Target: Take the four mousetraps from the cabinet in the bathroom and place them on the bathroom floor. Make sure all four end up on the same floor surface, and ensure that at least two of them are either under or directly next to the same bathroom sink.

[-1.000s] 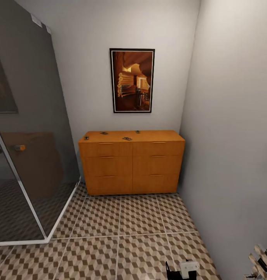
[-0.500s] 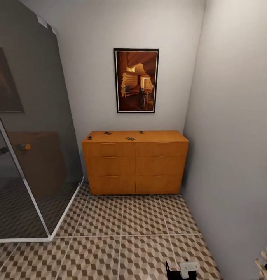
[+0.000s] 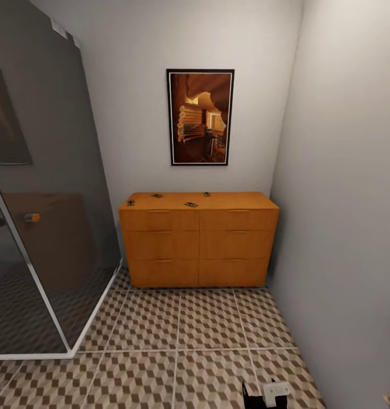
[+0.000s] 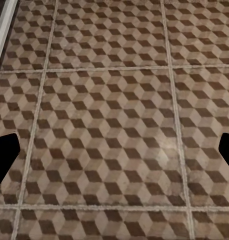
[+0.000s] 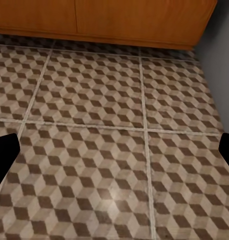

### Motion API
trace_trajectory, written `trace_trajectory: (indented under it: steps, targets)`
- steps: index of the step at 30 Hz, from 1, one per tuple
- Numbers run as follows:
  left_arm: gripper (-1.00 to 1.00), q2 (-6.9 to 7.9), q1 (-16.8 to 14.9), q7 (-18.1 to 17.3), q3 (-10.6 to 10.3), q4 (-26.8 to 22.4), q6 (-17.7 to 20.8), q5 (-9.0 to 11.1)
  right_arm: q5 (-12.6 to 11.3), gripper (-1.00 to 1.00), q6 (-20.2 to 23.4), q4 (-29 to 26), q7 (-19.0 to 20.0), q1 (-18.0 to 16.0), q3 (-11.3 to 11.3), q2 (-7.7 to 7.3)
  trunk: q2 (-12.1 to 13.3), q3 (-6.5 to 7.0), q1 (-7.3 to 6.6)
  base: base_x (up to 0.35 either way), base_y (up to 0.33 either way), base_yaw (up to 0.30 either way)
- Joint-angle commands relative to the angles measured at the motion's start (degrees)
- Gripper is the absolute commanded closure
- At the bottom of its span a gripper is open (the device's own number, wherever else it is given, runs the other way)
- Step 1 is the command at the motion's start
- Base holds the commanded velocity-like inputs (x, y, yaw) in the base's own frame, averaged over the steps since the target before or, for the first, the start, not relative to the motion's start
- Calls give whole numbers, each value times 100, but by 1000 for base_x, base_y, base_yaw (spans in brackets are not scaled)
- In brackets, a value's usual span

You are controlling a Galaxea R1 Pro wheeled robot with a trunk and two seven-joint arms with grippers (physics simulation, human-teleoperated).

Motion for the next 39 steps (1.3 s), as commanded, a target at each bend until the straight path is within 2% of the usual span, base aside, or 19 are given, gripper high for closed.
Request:
trace_trajectory:
  steps: [1,25,39]
  targets:
    - [-100,0,-4,13,-3,6,-17,-2,42,-100,-5,5,-60,-4,34,0,-3,-6,1,159,-13,1]
    - [-100,0,-4,13,-3,5,-14,-2,42,-100,-4,5,-60,-4,34,0,-3,-6,1,204,-34,0]
    - [-100,0,-4,13,-3,10,-18,-2,44,-100,3,5,-60,-4,34,0,-3,-6,1,39,0,0]
